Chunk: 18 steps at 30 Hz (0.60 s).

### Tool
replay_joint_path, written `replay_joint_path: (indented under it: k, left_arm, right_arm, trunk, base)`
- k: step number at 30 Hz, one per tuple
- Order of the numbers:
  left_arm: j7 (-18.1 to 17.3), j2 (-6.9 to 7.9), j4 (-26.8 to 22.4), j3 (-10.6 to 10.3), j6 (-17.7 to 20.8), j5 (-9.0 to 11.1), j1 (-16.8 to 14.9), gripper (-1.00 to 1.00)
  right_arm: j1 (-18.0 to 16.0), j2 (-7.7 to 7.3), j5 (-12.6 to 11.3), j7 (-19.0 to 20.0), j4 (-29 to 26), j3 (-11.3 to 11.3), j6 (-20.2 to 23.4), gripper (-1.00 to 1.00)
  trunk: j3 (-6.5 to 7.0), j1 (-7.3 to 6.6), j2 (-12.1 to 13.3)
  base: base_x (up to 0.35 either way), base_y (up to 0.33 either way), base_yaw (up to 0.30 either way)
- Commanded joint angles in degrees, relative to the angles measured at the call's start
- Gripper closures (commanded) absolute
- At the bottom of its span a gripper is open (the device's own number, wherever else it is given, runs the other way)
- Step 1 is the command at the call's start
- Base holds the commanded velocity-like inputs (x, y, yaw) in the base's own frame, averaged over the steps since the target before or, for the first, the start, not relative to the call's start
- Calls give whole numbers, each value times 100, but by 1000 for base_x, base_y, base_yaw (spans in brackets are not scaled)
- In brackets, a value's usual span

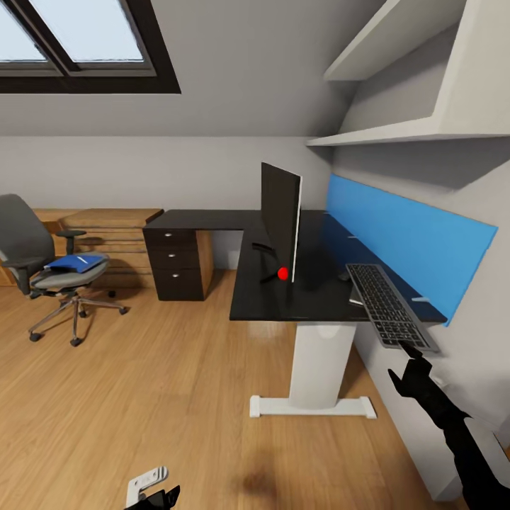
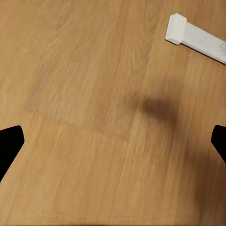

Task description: In the bedroom, organize the workspace by keeping the computer under the desk, ensuring the monitor is on the desk, placing the keyboard on the desk next to the monitor, placing the mouse on the desk next to the keyboard, moving the folder from the swivel chair onto the desk next to the mouse, stacking the notebook on top of the folder with the pen on top of the notebook, and positioning the swivel chair next to the desk.

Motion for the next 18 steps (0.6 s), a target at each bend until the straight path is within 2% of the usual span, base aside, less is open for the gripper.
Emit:
replay_joint_path:
  k: [1,10,18]
  left_arm:
    - [-10,1,-5,3,33,49,-2,-100]
    - [-4,1,112,-5,34,48,-2,-100]
    - [-7,2,156,-6,29,49,-2,-100]
  right_arm:
    - [-4,1,-21,0,3,-11,29,-100]
    - [-4,-6,-4,-9,30,-27,28,-100]
    - [-4,-11,14,-36,55,-36,4,-100]
  trunk:
    - [-5,0,-2]
    - [-5,0,-2]
    - [-5,0,-2]
  base:
    - [71,0,0]
    - [136,-77,0]
    - [30,-23,0]
